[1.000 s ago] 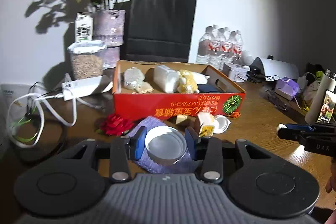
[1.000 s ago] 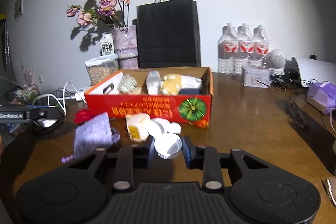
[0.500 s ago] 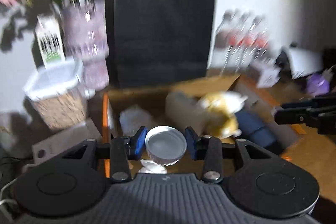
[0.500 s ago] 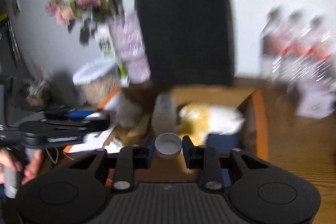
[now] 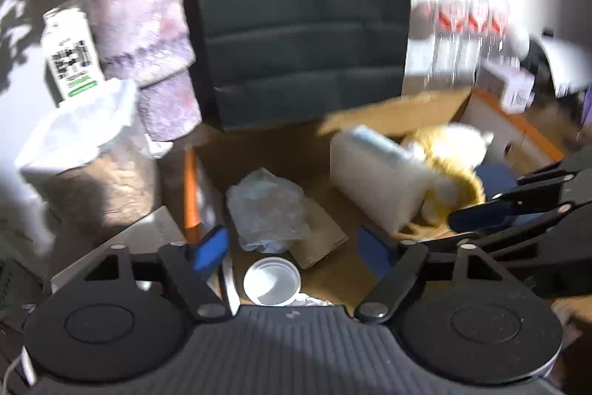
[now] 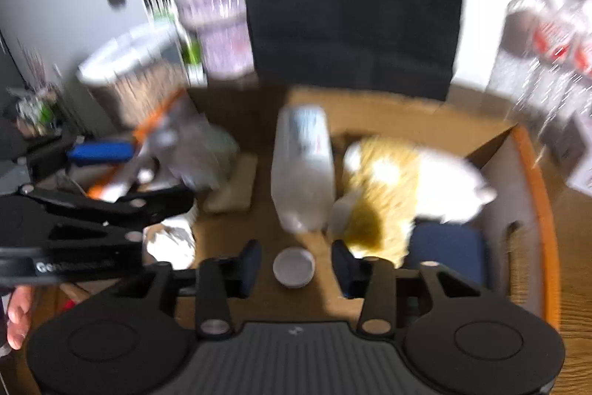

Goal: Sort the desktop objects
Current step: 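Carry the cap and lid into the cardboard box and open both tools, then withdraw both tools from the box back over the table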

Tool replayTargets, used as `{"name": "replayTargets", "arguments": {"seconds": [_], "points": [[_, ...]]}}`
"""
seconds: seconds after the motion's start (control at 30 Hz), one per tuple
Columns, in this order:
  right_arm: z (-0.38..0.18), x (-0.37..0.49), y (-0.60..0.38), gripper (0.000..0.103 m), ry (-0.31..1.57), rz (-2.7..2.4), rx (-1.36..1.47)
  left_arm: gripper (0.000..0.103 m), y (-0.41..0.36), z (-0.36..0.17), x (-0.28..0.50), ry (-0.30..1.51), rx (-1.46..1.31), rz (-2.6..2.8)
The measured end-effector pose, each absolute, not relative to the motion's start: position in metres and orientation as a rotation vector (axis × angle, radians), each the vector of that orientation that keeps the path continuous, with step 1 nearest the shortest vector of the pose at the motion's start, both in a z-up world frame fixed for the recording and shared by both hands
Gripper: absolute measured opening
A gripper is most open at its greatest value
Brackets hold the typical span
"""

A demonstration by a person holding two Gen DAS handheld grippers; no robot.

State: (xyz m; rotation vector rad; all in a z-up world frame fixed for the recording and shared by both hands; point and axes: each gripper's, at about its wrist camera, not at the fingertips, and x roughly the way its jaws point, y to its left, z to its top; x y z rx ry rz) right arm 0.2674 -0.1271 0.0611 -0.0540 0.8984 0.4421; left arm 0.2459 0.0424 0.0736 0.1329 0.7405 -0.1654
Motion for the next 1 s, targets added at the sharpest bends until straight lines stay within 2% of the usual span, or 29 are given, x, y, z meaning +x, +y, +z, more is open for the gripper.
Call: {"name": "replayTargets", "arguments": {"seconds": [0.03, 0.07, 0.1, 0.17, 0.3, 0.43, 0.6, 0.83, 1.0], "points": [[0.071, 0.257, -0.134, 0.058, 0.861, 0.439, -0.055, 0.084, 0.043, 0.081, 0.243, 0.729, 0.119, -0.16], [0.079, 0.245, -0.141, 0.061, 0.824, 0.434, -0.058, 0.087, 0.046, 0.089, 0.233, 0.709, 0.104, -0.157], [0.087, 0.234, -0.148, 0.066, 0.786, 0.427, -0.062, 0.094, 0.048, 0.098, 0.221, 0.685, 0.087, -0.159], [0.1, 0.201, -0.162, 0.07, 0.706, 0.422, -0.079, 0.103, 0.052, 0.115, 0.191, 0.636, 0.05, -0.177], [0.102, 0.136, -0.186, 0.083, 0.573, 0.404, -0.124, 0.103, 0.049, 0.135, 0.137, 0.567, 0.009, -0.209], [0.083, 0.08, -0.201, 0.083, 0.526, 0.355, -0.182, 0.103, 0.033, 0.136, 0.092, 0.539, 0.009, -0.215], [0.051, 0.026, -0.226, 0.088, 0.556, 0.37, -0.101, 0.103, 0.02, 0.102, 0.025, 0.506, -0.021, -0.179], [0.01, -0.011, -0.249, 0.088, 0.654, 0.37, 0.062, 0.103, 0.012, 0.045, -0.036, 0.528, -0.065, -0.163], [-0.003, -0.023, -0.246, 0.087, 0.662, 0.37, 0.036, 0.103, 0.014, 0.019, -0.049, 0.576, -0.085, -0.131]]}}
